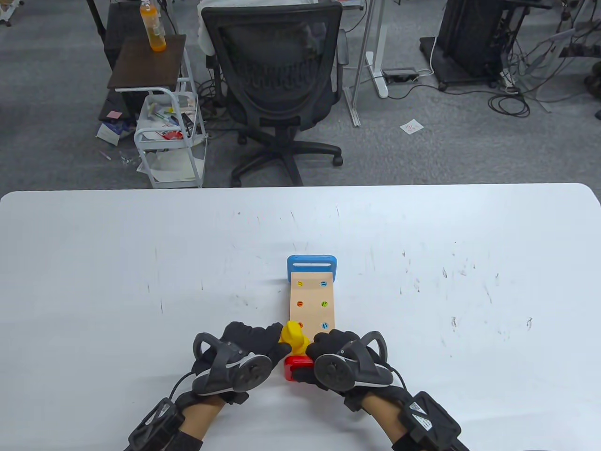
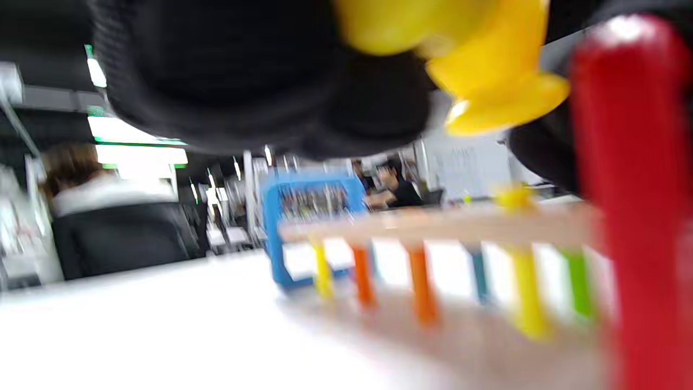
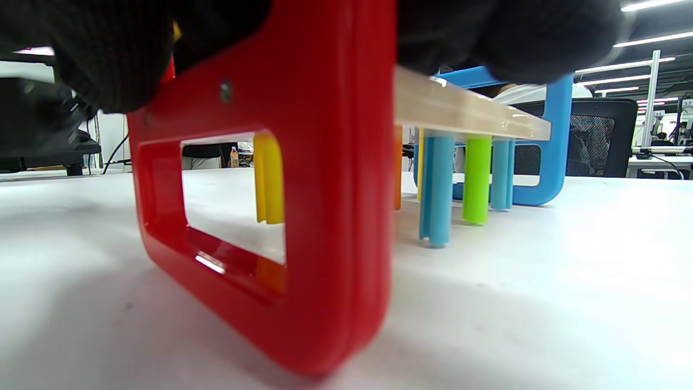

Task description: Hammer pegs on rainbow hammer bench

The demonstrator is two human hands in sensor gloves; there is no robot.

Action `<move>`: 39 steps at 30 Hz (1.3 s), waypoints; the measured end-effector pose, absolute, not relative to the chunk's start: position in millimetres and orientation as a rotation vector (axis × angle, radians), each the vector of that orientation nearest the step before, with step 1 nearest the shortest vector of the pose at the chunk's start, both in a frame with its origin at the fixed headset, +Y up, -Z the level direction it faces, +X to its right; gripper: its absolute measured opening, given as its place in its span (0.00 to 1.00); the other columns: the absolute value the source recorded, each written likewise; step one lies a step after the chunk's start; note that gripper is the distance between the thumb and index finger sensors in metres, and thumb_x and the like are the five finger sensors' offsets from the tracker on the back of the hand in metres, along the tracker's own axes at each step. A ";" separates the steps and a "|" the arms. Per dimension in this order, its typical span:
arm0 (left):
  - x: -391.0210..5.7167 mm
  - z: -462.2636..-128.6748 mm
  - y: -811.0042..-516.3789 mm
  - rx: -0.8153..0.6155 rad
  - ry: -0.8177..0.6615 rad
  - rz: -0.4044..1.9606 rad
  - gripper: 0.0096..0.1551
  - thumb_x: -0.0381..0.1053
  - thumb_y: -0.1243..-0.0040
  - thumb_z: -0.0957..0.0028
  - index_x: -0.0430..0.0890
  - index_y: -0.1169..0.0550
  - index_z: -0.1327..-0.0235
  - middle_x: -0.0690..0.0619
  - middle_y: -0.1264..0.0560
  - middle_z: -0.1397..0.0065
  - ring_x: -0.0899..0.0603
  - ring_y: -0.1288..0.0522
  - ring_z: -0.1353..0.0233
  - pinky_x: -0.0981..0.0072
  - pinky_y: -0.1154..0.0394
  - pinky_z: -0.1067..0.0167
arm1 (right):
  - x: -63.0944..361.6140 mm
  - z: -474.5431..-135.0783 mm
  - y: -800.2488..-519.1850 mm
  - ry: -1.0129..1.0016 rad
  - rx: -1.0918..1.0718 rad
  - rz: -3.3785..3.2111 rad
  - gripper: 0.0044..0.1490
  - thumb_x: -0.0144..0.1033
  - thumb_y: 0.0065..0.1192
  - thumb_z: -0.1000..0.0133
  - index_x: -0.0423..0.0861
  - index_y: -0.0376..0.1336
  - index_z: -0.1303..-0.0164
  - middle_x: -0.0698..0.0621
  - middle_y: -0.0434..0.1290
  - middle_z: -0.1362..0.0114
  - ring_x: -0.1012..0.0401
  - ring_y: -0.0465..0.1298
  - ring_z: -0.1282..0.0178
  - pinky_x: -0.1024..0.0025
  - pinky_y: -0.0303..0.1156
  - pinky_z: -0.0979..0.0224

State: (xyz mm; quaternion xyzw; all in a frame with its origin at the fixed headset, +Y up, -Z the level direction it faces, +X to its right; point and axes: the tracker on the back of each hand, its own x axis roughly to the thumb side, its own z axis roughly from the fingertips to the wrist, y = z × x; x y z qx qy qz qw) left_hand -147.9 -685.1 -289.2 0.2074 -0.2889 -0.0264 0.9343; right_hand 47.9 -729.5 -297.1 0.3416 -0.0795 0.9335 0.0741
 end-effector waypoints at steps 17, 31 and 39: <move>-139.7 -295.7 -711.1 0.332 -0.605 -0.007 0.42 0.69 0.66 0.46 0.48 0.20 0.36 0.51 0.11 0.61 0.47 0.14 0.70 0.47 0.17 0.42 | 48.0 -297.2 -729.1 -0.232 1.028 2.803 0.24 0.63 0.65 0.46 0.49 0.70 0.72 0.48 0.76 0.58 0.56 0.75 0.65 0.52 0.79 0.52; -150.2 -294.6 -698.9 0.467 -0.599 -0.005 0.41 0.70 0.67 0.46 0.51 0.21 0.33 0.53 0.11 0.58 0.47 0.13 0.67 0.47 0.17 0.40 | 48.1 -297.3 -729.3 -0.230 1.029 2.801 0.24 0.63 0.65 0.45 0.49 0.70 0.72 0.48 0.75 0.58 0.56 0.75 0.65 0.52 0.79 0.52; -149.5 -296.3 -718.7 0.484 -0.644 -0.136 0.41 0.71 0.69 0.46 0.53 0.22 0.33 0.56 0.12 0.56 0.49 0.13 0.64 0.49 0.17 0.38 | 48.3 -297.6 -729.8 -0.230 1.029 2.800 0.24 0.63 0.65 0.45 0.49 0.70 0.72 0.48 0.75 0.58 0.56 0.75 0.65 0.52 0.79 0.52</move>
